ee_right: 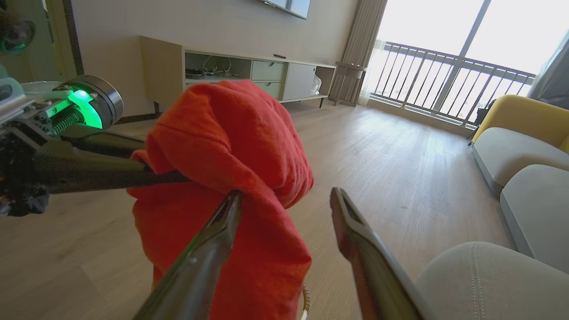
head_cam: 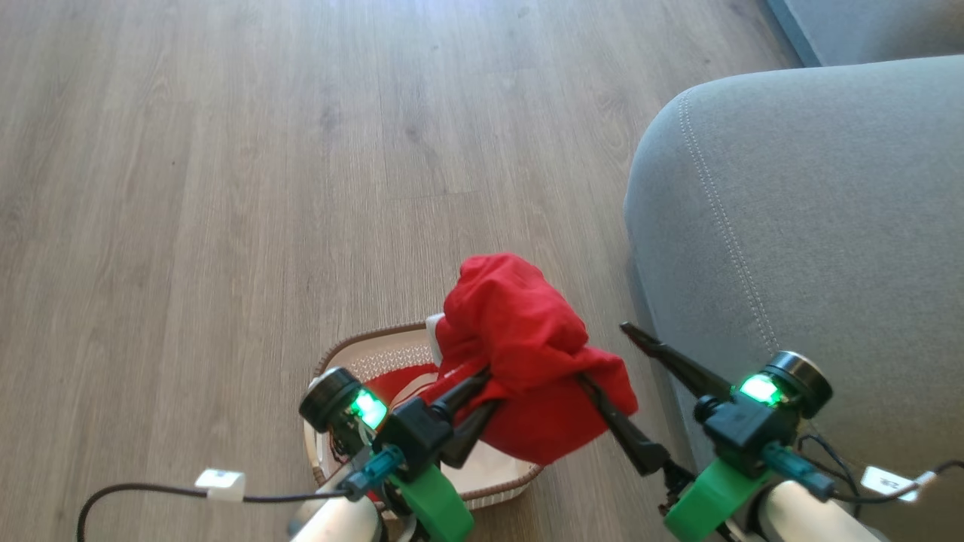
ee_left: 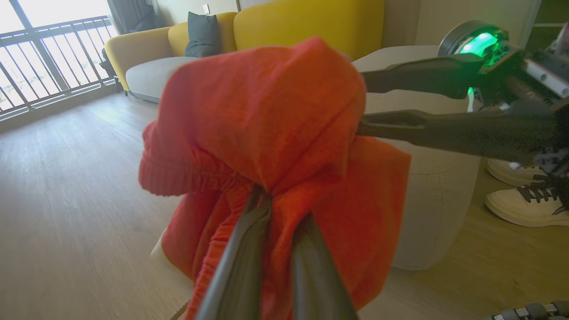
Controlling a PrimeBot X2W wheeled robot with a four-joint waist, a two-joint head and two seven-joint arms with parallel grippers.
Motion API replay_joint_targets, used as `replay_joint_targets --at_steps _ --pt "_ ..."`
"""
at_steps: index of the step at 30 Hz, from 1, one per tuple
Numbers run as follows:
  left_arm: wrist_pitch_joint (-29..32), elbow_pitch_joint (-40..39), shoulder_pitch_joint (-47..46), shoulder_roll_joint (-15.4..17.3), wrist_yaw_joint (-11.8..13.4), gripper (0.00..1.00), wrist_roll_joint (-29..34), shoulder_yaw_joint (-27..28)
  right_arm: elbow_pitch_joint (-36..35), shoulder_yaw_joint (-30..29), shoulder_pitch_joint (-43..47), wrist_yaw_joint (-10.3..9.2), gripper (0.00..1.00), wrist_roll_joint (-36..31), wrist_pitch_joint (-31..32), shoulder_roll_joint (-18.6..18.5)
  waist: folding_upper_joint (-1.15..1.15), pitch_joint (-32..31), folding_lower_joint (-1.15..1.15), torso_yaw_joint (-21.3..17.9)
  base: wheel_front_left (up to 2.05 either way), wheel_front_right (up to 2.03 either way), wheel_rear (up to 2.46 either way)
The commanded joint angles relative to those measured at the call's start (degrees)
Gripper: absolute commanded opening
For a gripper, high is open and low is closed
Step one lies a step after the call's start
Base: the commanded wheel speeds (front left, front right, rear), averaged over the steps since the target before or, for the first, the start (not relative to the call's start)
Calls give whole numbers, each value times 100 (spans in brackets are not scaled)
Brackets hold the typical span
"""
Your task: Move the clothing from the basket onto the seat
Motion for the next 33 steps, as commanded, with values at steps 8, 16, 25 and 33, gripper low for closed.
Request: replay_joint_targets --at_steps 8,16,25,33 --pt "-55 -291 -492 161 -5 0 11 -286 182 633 -617 -1 100 -243 -37 -131 0 38 0 67 0 0 0" --pt "-55 -332 -589 185 -5 0 -53 -579 476 859 -780 -1 66 -294 -37 11 0 48 0 143 0 0 0" --pt "-55 -272 -563 153 -5 0 -160 -594 635 677 -719 -1 0 -198 -37 203 0 42 0 208 0 0 0" --pt "-55 -213 -554 111 -5 0 -213 -530 526 214 -549 -1 0 -234 -37 428 0 35 0 253 0 0 0"
